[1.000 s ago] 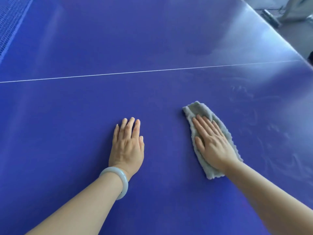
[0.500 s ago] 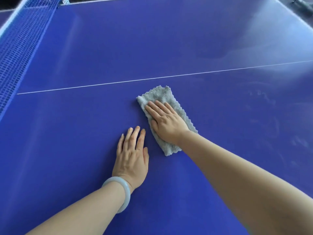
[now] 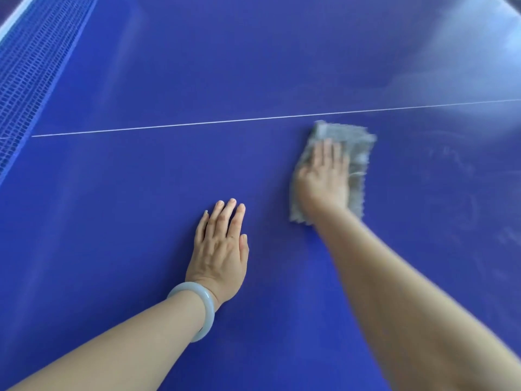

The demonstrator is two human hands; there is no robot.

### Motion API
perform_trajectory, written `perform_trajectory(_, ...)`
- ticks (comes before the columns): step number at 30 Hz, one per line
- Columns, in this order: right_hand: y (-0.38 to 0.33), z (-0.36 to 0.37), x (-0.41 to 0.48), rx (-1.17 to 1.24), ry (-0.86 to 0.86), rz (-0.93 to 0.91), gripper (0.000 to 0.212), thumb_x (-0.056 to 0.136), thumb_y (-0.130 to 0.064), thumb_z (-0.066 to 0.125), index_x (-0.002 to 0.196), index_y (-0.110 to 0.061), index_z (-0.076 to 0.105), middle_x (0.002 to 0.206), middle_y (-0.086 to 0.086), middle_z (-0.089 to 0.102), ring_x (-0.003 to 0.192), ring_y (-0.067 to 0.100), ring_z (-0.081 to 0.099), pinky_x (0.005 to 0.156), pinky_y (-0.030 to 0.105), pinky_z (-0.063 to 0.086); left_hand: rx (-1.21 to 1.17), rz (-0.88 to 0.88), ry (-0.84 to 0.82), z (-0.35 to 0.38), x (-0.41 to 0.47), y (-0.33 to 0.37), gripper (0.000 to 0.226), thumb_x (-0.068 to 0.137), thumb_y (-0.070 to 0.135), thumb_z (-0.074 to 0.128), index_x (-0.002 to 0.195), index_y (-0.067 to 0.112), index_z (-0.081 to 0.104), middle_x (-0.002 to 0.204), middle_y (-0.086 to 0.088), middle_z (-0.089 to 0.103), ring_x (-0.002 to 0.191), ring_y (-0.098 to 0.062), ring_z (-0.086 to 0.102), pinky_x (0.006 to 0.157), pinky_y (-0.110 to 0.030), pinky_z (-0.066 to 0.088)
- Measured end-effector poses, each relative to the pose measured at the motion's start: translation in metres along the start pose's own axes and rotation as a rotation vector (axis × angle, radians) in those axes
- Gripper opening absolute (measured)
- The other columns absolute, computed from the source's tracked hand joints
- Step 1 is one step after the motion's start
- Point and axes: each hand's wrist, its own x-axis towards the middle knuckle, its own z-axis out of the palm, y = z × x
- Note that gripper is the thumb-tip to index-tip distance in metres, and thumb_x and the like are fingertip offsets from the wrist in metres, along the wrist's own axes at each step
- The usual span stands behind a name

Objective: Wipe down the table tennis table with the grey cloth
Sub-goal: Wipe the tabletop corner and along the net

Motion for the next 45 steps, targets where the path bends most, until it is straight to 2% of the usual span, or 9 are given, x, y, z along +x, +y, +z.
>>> perform_trajectory(6, 0.007, 0.008, -0.099, 0.010, -0.049, -0.490, 0.057, 0.105, -0.034, 0.030, 0.158, -0.015, 0.020, 0.166, 0.002, 0.015, 0.154, 0.017, 0.007, 0.125, 0.036, -0.003, -0.054, 0.009, 0.012, 0.001, 0.001, -0.001, 0.052, 0.103, 0.023, 0.029, 0.154, 0.012, 0.031, 0.162, -0.005, 0.025, 0.151, -0.024, 0.018, 0.124, -0.044, 0.013)
perform_trajectory(11, 0.170, -0.041, -0.093, -0.028, 0.049, 0.040, 0.060, 0.102, -0.035, 0.028, 0.159, -0.019, 0.016, 0.167, -0.001, 0.010, 0.153, 0.014, 0.004, 0.125, 0.034, -0.003, -0.078, 0.006, 0.024, 0.002, 0.001, -0.001, 0.053, 0.102, 0.027, 0.033, 0.154, 0.013, 0.031, 0.161, -0.005, 0.026, 0.151, -0.024, 0.017, 0.124, -0.043, 0.011)
perform_trajectory(15, 0.157, -0.038, -0.115, -0.037, 0.041, 0.313, 0.062, 0.103, -0.034, 0.019, 0.160, -0.016, 0.003, 0.167, 0.001, -0.003, 0.153, 0.017, -0.007, 0.124, 0.039, -0.006, -0.084, 0.007, 0.050, 0.004, 0.000, -0.001, 0.052, 0.103, 0.025, 0.035, 0.153, 0.010, 0.033, 0.160, -0.007, 0.028, 0.150, -0.026, 0.019, 0.123, -0.044, 0.012)
perform_trajectory(20, 0.046, 0.009, -0.231, -0.031, 0.016, -0.222, 0.062, 0.102, -0.033, 0.022, 0.159, -0.013, 0.012, 0.167, 0.002, 0.005, 0.154, 0.019, -0.003, 0.125, 0.042, -0.001, -0.065, 0.003, 0.039, 0.004, -0.008, 0.004, 0.050, 0.105, 0.023, 0.029, 0.153, 0.008, 0.029, 0.162, -0.009, 0.023, 0.151, -0.028, 0.015, 0.123, -0.042, 0.011)
perform_trajectory(23, 0.074, 0.002, -0.280, -0.009, -0.036, -0.469, 0.057, 0.103, -0.035, 0.027, 0.157, -0.018, 0.026, 0.164, -0.003, 0.019, 0.153, 0.014, 0.009, 0.125, 0.038, 0.007, -0.121, -0.054, 0.054, 0.003, -0.027, 0.013, 0.049, 0.106, 0.020, 0.033, 0.152, 0.004, 0.030, 0.161, -0.011, 0.024, 0.150, -0.029, 0.016, 0.122, -0.041, 0.012)
perform_trajectory(29, 0.240, -0.051, -0.271, -0.044, 0.047, 0.207, 0.059, 0.103, -0.033, 0.031, 0.159, -0.024, 0.016, 0.167, -0.005, 0.009, 0.153, 0.009, 0.001, 0.125, 0.035, 0.000, -0.080, 0.182, -0.026, 0.017, -0.105, 0.075, 0.055, 0.106, 0.030, 0.025, 0.157, 0.011, 0.015, 0.165, -0.003, 0.011, 0.153, -0.024, 0.004, 0.124, -0.044, 0.004)
perform_trajectory(33, 0.218, -0.049, -0.270, -0.050, 0.052, 0.404, 0.060, 0.103, -0.031, 0.026, 0.160, -0.018, 0.008, 0.167, -0.001, 0.001, 0.154, 0.016, -0.002, 0.124, 0.039, -0.003, 0.004, 0.185, -0.020, 0.024, -0.114, 0.081, 0.059, 0.103, 0.036, 0.011, 0.159, 0.016, 0.004, 0.167, 0.000, 0.002, 0.153, -0.019, -0.001, 0.124, -0.043, 0.001)
perform_trajectory(41, 0.113, -0.007, -0.373, -0.048, -0.057, -0.389, 0.057, 0.103, -0.036, 0.027, 0.158, -0.019, 0.024, 0.165, -0.004, 0.017, 0.153, 0.015, 0.009, 0.124, 0.038, 0.006, -0.013, 0.209, -0.030, 0.024, -0.114, 0.080, 0.064, 0.101, 0.044, 0.018, 0.159, 0.016, 0.010, 0.166, 0.000, 0.005, 0.153, -0.020, 0.003, 0.124, -0.044, 0.002)
perform_trajectory(45, 0.214, -0.042, -0.350, -0.080, -0.058, -0.270, 0.059, 0.101, -0.041, 0.025, 0.157, -0.024, 0.023, 0.164, -0.006, 0.019, 0.153, 0.011, 0.005, 0.125, 0.033, 0.002, -0.026, 0.200, -0.022, 0.022, -0.115, 0.082, 0.063, 0.102, 0.043, 0.018, 0.159, 0.017, 0.009, 0.167, 0.001, 0.004, 0.153, -0.018, 0.002, 0.124, -0.042, 0.001)
